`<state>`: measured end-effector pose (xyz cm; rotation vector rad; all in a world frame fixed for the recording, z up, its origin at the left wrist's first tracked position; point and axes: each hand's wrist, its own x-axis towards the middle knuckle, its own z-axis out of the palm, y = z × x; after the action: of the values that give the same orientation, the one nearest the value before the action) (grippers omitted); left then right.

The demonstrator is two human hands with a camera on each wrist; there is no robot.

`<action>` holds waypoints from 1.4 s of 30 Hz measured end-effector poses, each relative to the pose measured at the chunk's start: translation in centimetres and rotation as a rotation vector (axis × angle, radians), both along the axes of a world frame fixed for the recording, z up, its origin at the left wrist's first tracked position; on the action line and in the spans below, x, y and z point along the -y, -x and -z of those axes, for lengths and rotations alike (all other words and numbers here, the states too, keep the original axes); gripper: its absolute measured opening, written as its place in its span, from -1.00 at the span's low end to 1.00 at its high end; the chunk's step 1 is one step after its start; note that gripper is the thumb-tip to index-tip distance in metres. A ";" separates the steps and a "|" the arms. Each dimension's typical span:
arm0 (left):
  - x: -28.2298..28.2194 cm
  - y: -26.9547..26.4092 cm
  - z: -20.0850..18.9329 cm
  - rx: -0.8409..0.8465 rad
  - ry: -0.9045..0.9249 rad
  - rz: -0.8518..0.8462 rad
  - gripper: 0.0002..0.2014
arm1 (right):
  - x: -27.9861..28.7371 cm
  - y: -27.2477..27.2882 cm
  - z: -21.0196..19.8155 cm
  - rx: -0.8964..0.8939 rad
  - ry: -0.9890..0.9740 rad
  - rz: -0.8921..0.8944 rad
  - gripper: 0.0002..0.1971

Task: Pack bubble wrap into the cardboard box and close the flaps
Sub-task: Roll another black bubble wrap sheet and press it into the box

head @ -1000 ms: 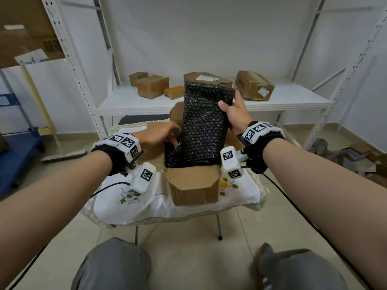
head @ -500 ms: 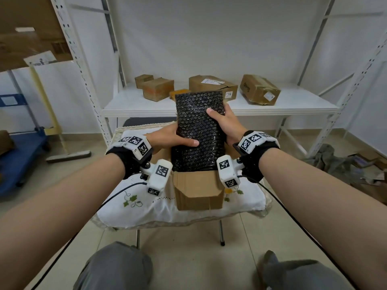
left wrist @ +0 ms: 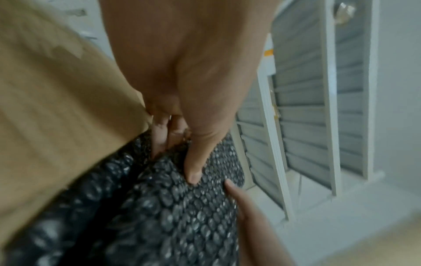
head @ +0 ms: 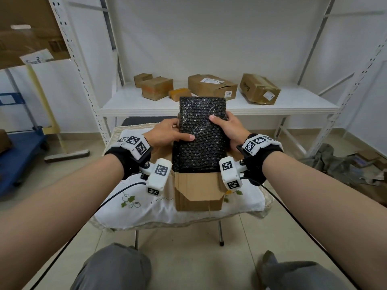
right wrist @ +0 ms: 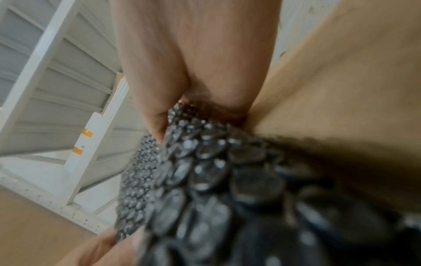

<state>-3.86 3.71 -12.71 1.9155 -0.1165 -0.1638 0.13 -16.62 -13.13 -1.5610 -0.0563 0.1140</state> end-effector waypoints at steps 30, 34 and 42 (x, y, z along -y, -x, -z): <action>0.1 -3.3 -2.7 0.284 -0.525 -0.069 0.30 | -2.0 3.2 -1.6 0.231 1.419 -0.631 -0.42; 0.6 -4.8 -4.1 0.250 -0.489 0.014 -0.19 | -1.6 2.7 -1.6 0.222 1.329 -0.629 -0.54; 0.6 -5.5 -2.0 0.370 -0.590 -0.015 -0.46 | 0.4 -0.1 -0.8 0.311 0.911 -0.107 -0.57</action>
<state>1.62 3.09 -10.71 2.5194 -0.3300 0.1928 0.20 -17.04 -12.31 -2.4768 -0.3749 -0.0321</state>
